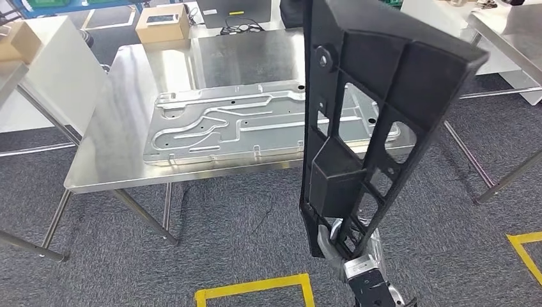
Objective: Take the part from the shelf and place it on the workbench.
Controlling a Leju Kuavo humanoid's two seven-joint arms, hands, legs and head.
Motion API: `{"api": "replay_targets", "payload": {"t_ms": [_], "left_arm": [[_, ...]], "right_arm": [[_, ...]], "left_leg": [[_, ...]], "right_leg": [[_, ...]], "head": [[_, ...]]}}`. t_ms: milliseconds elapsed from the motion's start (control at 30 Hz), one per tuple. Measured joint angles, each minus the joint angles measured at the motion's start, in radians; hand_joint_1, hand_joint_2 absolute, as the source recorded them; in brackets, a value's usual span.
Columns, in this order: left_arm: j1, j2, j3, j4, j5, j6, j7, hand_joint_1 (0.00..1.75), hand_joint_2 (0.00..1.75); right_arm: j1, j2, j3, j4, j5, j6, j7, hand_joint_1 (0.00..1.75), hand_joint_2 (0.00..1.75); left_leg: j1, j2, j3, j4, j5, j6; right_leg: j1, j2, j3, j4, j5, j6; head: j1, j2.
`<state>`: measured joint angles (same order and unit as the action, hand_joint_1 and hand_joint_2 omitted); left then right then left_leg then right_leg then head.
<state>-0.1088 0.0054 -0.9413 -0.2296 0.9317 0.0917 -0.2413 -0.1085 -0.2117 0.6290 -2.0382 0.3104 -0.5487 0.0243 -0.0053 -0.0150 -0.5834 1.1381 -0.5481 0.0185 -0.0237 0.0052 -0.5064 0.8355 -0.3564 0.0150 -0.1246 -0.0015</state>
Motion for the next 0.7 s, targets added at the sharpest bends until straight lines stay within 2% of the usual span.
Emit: {"api": "replay_targets", "payload": {"t_ms": [33, 100, 133, 167, 200, 233, 333, 500, 567, 700], "left_arm": [[0.001, 0.0, 0.002, 0.0, 0.001, 0.0, 0.001, 0.0, 1.75], [0.001, 0.002, 0.006, 0.0, 0.002, -0.001, 0.001, 0.0, 1.75], [0.0, 0.003, 0.008, 0.0, 0.003, -0.002, 0.001, 0.0, 1.75], [0.0, 0.004, 0.009, 0.001, 0.004, -0.002, 0.002, 0.0, 1.75], [0.0, 0.005, 0.01, 0.001, 0.005, -0.002, 0.002, 0.0, 1.75], [0.0, 0.005, 0.01, 0.001, 0.006, -0.003, 0.004, 0.0, 1.75], [0.001, 0.007, 0.012, 0.001, 0.011, -0.003, 0.005, 0.0, 1.75], [0.0, 0.009, 0.013, 0.001, 0.019, -0.004, 0.005, 0.0, 1.75], [-0.001, 0.009, 0.013, 0.001, 0.019, -0.004, 0.005, 0.0, 1.75], [-0.001, 0.011, 0.013, 0.001, 0.019, -0.004, 0.005, 0.0, 1.75]], "right_arm": [[0.0, 0.001, 0.001, 0.0, 0.003, 0.0, 0.001, 1.75, 1.75], [-0.002, 0.003, 0.004, 0.0, 0.007, 0.001, 0.002, 1.75, 1.75], [-0.004, 0.005, 0.006, 0.0, 0.008, 0.001, 0.002, 1.75, 1.75], [-0.005, 0.006, 0.008, 0.0, 0.01, 0.001, 0.002, 1.75, 1.75], [-0.005, 0.008, 0.01, 0.0, 0.011, 0.001, 0.003, 1.75, 1.75], [-0.005, 0.009, 0.012, 0.0, 0.014, 0.001, 0.003, 1.75, 1.75], [-0.007, 0.011, 0.019, 0.0, 0.018, 0.001, 0.003, 1.75, 1.75], [-0.011, 0.016, 0.027, 0.0, 0.023, 0.001, 0.0, 1.75, 1.75], [-0.011, 0.018, 0.029, 0.0, 0.025, 0.001, 0.0, 1.75, 1.75], [-0.012, 0.02, 0.034, 0.0, 0.025, 0.001, 0.0, 1.75, 1.75]], "left_leg": [[0.001, 0.0, 0.014, -0.06, 0.046, 0.002], [-0.003, 0.001, 0.059, -0.223, 0.153, 0.014], [-0.008, 0.001, 0.074, -0.282, 0.186, 0.022], [-0.012, 0.001, 0.08, -0.315, 0.205, 0.029], [-0.014, 0.001, 0.082, -0.325, 0.21, 0.032], [-0.014, 0.0, 0.084, -0.325, 0.213, 0.028], [-0.012, -0.002, 0.083, -0.326, 0.219, 0.016], [-0.015, -0.001, 0.082, -0.325, 0.215, 0.026], [-0.016, -0.001, 0.082, -0.326, 0.214, 0.027], [-0.017, 0.0, 0.08, -0.327, 0.214, 0.03]], "right_leg": [[0.0, 0.001, 0.01, 0.0, -0.006, 0.002], [-0.001, 0.001, 0.026, -0.001, -0.017, 0.007], [-0.001, 0.002, 0.03, -0.002, -0.021, 0.011], [-0.001, 0.004, 0.031, -0.003, -0.025, 0.015], [0.0, 0.005, 0.032, -0.002, -0.029, 0.019], [0.002, 0.006, 0.03, 0.0, -0.03, 0.015], [0.006, 0.004, 0.025, 0.005, -0.029, -0.008], [0.006, 0.0, 0.03, -0.009, -0.029, -0.01], [0.005, 0.0, 0.032, -0.014, -0.028, -0.007], [0.002, 0.0, 0.032, -0.021, -0.027, 0.023]], "head": [[0.0, 0.0], [-0.001, 0.0], [-0.001, 0.0], [-0.001, 0.0], [-0.001, 0.0], [-0.001, 0.0], [0.0, 0.0], [0.0, 0.0], [-0.001, 0.0], [-0.002, 0.0]]}}
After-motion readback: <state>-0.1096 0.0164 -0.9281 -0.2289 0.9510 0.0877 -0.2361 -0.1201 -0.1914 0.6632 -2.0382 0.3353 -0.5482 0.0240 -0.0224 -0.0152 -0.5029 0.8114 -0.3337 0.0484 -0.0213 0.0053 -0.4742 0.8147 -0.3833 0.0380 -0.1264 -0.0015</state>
